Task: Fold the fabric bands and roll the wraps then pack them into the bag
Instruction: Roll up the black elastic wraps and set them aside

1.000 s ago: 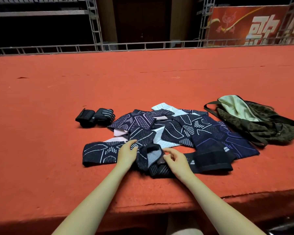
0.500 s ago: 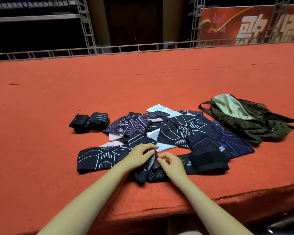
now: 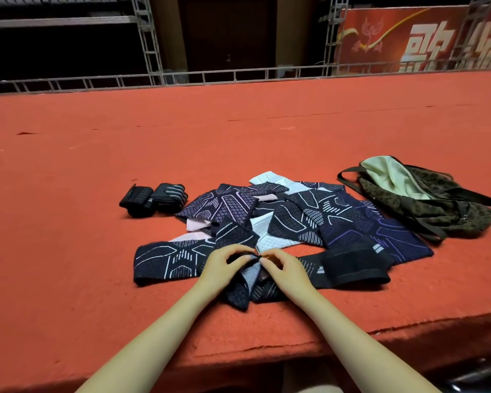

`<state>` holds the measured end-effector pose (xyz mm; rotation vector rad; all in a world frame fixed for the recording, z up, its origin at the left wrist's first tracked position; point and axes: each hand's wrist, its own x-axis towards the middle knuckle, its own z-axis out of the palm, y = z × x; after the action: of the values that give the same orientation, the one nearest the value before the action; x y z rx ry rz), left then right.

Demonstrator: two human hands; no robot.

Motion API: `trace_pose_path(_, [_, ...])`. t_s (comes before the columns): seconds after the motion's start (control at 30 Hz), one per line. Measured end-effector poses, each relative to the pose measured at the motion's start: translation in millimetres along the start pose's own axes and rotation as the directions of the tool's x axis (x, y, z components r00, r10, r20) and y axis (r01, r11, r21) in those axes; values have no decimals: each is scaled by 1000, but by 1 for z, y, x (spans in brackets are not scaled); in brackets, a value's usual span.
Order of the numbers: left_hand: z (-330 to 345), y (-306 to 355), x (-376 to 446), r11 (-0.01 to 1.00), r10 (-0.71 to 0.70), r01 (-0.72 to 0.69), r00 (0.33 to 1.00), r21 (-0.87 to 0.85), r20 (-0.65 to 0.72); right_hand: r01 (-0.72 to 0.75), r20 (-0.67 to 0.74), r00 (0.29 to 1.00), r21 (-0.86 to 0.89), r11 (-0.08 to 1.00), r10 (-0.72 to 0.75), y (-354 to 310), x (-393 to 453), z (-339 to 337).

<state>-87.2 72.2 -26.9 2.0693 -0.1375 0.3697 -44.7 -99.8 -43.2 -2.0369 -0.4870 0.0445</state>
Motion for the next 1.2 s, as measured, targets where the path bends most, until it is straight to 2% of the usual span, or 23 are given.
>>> trace_pose_path(0.17, [2, -1, -2, 1000, 3, -3, 1000, 23, -1, -21, 19, 1000, 96, 995, 19, -1, 5, -3])
trace_pose_path(0.4, [-4, -8, -9, 991, 46, -47, 999, 126, 14, -152, 50, 988, 65, 986, 149, -6, 15, -4])
trace_pose_path(0.67, [-5, -7, -31, 996, 55, -50, 996, 75, -69, -291, -15, 957, -59, 955, 290, -5, 32, 9])
trace_pose_path(0.77, [-12, 3, -38, 1000, 13, -13, 991, 4, -130, -348, -55, 936, -15, 937, 347, -10, 42, 3])
trace_pose_path(0.87, [-46, -2, -53, 991, -105, 72, 932, -109, -346, -426, -236, 887, -88, 901, 396, -4, 60, -38])
trace_pose_path(0.93, [-81, -12, -59, 984, -171, 124, 863, -129, -476, -373, -306, 870, 108, 922, 388, -6, 69, -62])
trace_pose_path(1.0, [-108, -20, -60, 974, -227, 190, 805, -124, -548, -266, -284, 915, 111, 958, 287, -19, 75, -67])
trace_pose_path(1.1, [-127, -13, -43, 974, -226, 197, 763, -114, -606, -149, -149, 979, -40, 988, 141, -46, 76, -50])
trace_pose_path(1.2, [-143, 4, -11, 980, -201, 143, 735, -142, -647, -53, -124, 992, -207, 977, 28, -60, 79, -42])
